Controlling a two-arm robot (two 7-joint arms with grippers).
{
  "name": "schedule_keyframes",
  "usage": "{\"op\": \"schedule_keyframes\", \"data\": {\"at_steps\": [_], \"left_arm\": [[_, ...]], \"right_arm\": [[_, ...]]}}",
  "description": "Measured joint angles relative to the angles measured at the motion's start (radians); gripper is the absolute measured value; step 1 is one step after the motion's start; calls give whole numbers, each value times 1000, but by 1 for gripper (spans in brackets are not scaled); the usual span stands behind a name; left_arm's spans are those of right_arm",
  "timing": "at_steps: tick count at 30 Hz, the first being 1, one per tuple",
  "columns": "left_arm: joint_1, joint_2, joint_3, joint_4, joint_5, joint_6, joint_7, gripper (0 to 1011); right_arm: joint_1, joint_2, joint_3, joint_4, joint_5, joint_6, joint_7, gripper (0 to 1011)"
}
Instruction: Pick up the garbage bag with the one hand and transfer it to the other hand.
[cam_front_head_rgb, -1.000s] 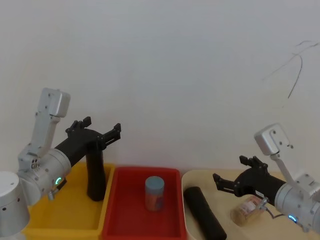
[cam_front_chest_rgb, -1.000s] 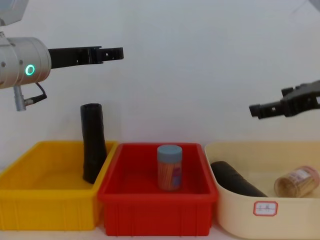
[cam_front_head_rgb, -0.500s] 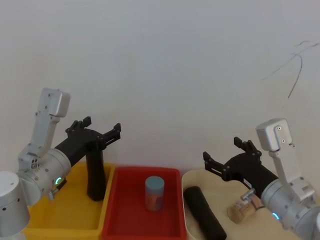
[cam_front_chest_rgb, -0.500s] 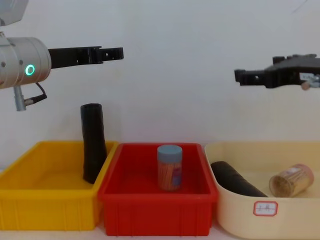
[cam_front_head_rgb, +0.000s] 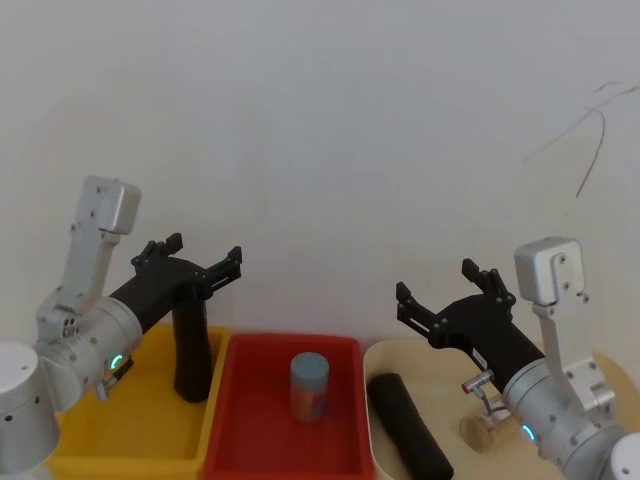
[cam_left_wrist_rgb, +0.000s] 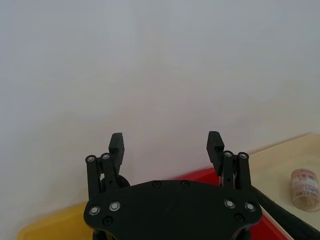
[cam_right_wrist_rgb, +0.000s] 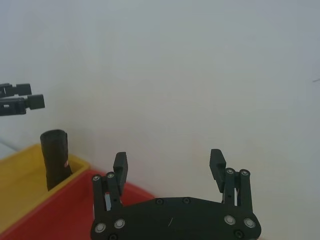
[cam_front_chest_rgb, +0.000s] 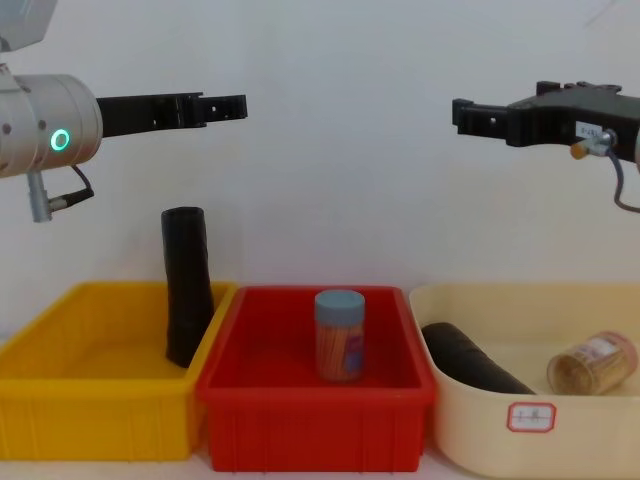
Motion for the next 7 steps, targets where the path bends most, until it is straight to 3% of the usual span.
{"op": "schedule_keyframes", "data": {"at_steps": [7], "left_arm": [[0,0,0,0,0,0,0,1000]], "right_arm": [[-7,-15,3,-3,-2,-18,-14,1001]]}}
